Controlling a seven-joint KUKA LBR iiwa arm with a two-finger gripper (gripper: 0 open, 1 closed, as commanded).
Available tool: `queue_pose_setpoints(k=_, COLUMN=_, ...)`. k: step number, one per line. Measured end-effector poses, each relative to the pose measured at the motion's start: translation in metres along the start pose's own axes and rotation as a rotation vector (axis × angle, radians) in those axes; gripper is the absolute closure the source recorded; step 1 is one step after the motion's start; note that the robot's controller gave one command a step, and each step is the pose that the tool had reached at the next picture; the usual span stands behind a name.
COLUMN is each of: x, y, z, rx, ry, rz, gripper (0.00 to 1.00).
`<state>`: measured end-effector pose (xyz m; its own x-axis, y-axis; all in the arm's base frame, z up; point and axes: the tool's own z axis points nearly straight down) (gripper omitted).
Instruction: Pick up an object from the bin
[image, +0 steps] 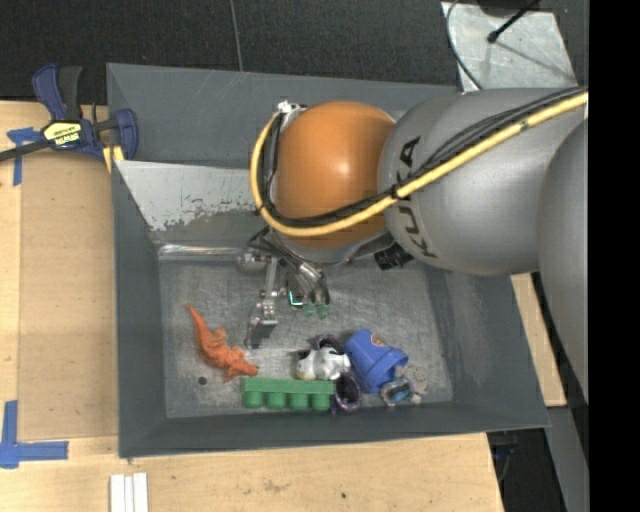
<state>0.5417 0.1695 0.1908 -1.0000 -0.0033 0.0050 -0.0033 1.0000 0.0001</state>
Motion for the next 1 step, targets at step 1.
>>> queue_pose_setpoints(k=1, x=-0.002, y=-0.0007, z=-0.0039, rx=-0.001, ry=-0.008, rz=0.003, gripper=0.0)
